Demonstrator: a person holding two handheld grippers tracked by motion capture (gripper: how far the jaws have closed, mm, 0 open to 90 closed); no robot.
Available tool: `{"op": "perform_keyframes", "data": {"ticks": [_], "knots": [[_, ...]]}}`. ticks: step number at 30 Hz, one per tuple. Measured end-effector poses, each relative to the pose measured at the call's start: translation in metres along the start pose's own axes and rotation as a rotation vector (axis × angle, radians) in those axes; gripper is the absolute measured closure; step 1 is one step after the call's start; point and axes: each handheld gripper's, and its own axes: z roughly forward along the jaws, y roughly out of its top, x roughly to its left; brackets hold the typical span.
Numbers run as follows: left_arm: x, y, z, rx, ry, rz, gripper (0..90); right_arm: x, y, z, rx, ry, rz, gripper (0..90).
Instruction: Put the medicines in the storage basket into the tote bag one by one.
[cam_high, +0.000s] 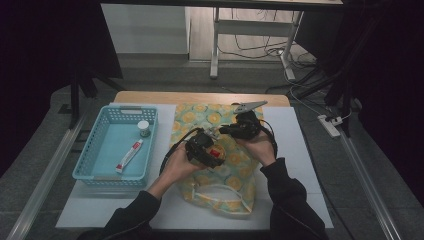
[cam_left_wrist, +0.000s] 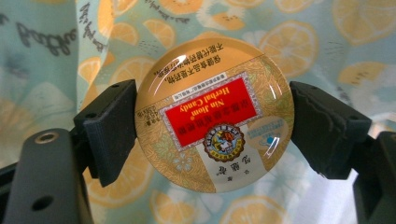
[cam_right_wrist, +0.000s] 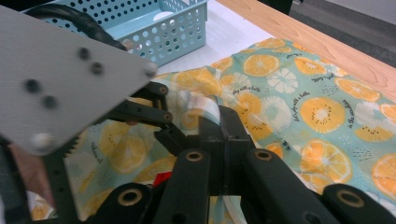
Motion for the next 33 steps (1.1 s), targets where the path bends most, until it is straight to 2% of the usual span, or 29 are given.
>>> {"op": "perform_keyframes", "data": {"ticks": [10,18,21,24,33], "knots": [[0.012,-0.003,0.017,0.005,0.021,-0.024,20.4,-0.003,-0.003,0.004,0.016,-0.014,0.008,90.0],[0.016,-0.006,0.030,0.030,0.035,-0.023,20.3,-0.005,-0.006,0.009,0.029,-0.025,0.006,90.0],[0.017,-0.006,0.032,0.016,0.052,-0.036,20.1,-0.006,-0.007,0.010,0.032,-0.026,0.008,90.0],[0.017,-0.006,0.033,0.017,0.065,-0.028,19.8,-0.006,-0.007,0.009,0.031,-0.028,0.009,90.0],[0.015,-0.006,0.031,-0.003,0.057,-0.031,15.7,-0.007,-0.007,0.008,0.026,-0.028,0.007,90.0]]}}
